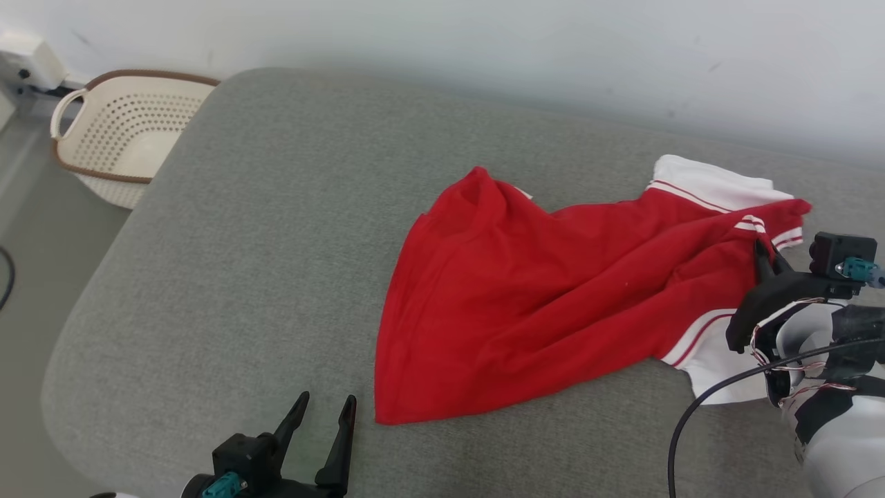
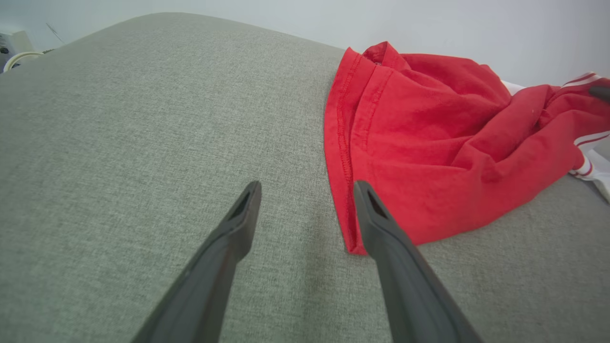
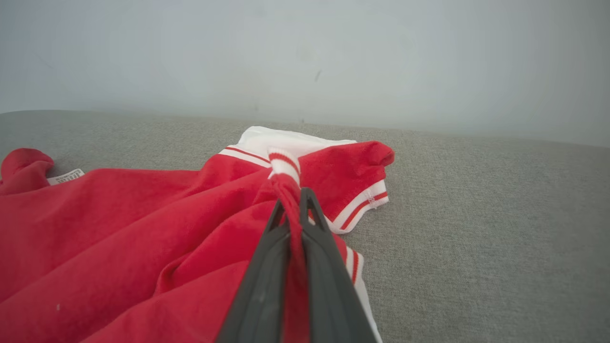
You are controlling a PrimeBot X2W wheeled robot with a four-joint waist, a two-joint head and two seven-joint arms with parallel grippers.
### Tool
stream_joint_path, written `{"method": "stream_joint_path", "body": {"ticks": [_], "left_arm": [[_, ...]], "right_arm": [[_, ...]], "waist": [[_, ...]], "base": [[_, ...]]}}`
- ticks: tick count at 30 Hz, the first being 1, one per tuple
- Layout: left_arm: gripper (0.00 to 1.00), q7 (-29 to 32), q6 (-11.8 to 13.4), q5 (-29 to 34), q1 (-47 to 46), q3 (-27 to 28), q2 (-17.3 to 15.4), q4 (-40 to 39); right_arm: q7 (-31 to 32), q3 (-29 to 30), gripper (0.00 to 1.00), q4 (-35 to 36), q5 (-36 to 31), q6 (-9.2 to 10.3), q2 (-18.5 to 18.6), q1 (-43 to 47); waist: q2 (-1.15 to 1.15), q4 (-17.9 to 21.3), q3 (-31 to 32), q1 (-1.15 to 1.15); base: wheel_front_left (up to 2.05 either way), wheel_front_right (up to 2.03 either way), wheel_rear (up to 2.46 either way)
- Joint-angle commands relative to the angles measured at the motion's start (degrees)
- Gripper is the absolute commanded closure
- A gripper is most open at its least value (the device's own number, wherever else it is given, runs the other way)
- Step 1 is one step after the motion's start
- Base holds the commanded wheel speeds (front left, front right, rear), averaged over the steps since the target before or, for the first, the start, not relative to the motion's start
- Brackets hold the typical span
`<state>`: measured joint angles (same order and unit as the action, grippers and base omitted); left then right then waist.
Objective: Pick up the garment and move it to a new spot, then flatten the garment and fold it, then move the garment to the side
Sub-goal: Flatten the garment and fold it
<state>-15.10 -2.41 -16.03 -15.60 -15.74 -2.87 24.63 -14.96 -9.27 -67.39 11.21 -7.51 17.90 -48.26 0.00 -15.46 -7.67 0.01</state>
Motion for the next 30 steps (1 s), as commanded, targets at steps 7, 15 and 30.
{"method": "stream_joint_path", "body": {"ticks": [7, 15, 30], "left_arm": [[0.00, -0.1, 0.8, 0.3, 0.8, 0.8, -0.1, 0.0], [0.00, -0.1, 0.8, 1.9, 4.0, 3.7, -0.1, 0.6], [0.00, -0.1, 0.3, 3.2, 6.9, 6.8, -0.1, 0.0]], "right_arm": [[-0.3, 4.1, 0.00, -1.0, -2.9, 0.04, -0.5, 0.3], [-0.3, 9.7, 0.00, 10.5, -4.9, 0.04, -2.0, 10.8], [-0.3, 10.9, 0.00, 24.9, -6.1, 0.04, -6.1, 26.0]], "waist": [[0.00, -1.1, 0.2, -0.01], [0.00, 3.3, 6.2, -0.01], [0.00, 10.3, 10.0, -0.01]], "base": [[0.00, 0.00, 0.00], [0.00, 0.00, 0.00], [0.00, 0.00, 0.00]]}}
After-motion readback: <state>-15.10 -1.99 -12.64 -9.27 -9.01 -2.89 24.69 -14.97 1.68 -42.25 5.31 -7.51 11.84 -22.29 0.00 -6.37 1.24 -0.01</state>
